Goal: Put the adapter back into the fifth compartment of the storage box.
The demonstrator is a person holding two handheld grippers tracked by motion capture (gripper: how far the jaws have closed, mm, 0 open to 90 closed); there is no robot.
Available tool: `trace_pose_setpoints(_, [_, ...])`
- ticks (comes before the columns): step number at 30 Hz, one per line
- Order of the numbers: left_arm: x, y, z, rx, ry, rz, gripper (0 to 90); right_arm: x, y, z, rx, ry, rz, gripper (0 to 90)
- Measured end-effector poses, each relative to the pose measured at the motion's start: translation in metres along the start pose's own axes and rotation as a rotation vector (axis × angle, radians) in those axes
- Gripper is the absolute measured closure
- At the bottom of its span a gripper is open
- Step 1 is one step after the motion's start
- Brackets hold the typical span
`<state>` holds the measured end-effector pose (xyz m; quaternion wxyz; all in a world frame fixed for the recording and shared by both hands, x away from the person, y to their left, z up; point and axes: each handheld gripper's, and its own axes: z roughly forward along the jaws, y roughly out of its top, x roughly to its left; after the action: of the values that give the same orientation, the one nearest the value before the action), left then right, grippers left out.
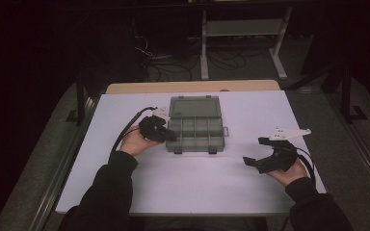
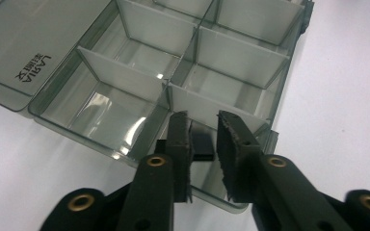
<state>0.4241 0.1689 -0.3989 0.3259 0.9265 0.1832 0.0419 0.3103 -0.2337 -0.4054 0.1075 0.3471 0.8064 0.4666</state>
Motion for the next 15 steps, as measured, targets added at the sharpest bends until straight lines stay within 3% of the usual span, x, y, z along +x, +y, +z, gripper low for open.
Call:
trace_pose_setpoints(6, [0.001,-0.002,-0.001,-0.001,-0.005,-0.012,69.8,0.0,0.0,0.0,0.003,0.0,0.0,0.0])
trace_pose_setpoints(15, [0.001,-0.006,-0.016,-0.058,0.003,-0.016,50.6,-0.001,0.0,0.001,0.009,-0.002,0.003,0.0])
